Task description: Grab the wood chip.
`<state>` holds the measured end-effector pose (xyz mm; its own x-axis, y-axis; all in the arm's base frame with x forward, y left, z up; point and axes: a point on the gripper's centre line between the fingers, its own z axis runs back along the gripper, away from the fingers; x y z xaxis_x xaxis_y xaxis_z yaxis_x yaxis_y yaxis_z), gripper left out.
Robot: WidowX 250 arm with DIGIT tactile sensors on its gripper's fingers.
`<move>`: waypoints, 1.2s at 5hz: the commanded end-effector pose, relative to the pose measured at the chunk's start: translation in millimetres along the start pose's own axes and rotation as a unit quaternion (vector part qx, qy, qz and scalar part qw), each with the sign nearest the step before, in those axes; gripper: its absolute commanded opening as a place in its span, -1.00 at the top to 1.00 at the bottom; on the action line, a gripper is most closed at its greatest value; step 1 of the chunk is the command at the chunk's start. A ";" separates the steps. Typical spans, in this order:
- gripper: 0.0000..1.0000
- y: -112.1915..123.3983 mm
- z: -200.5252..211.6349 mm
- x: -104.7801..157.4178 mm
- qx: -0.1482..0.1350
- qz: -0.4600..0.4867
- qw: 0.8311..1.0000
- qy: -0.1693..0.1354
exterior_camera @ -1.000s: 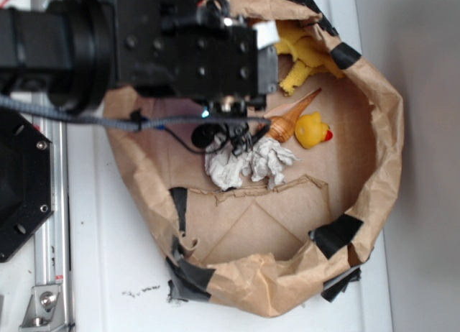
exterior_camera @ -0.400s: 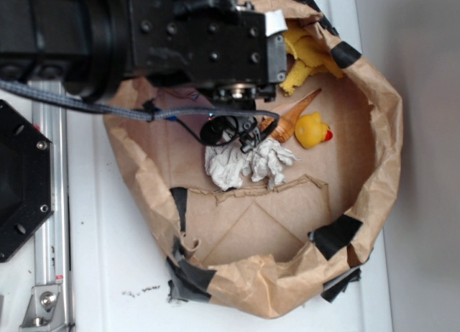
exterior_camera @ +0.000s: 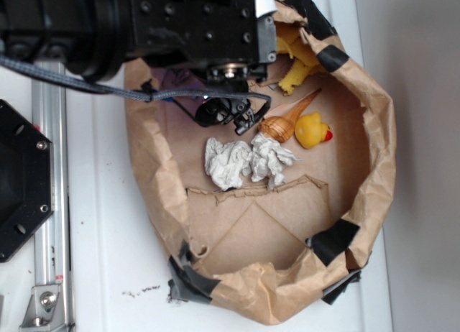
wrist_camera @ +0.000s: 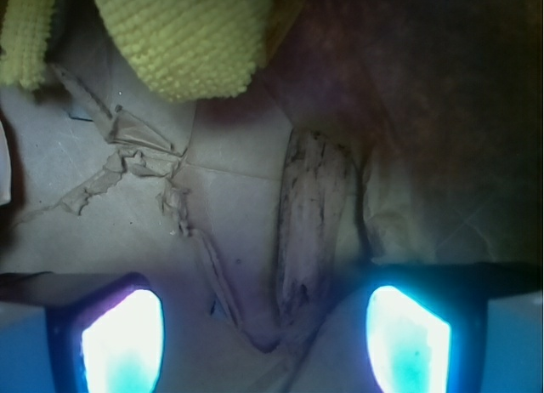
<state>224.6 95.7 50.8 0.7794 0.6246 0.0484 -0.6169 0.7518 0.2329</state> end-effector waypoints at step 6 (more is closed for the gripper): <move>-1.00 6.3 -41.5 9.9 -0.092 -0.068 0.993 -0.002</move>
<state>233.0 102.2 17.9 0.8678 0.4963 0.0257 -0.4969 0.8659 0.0573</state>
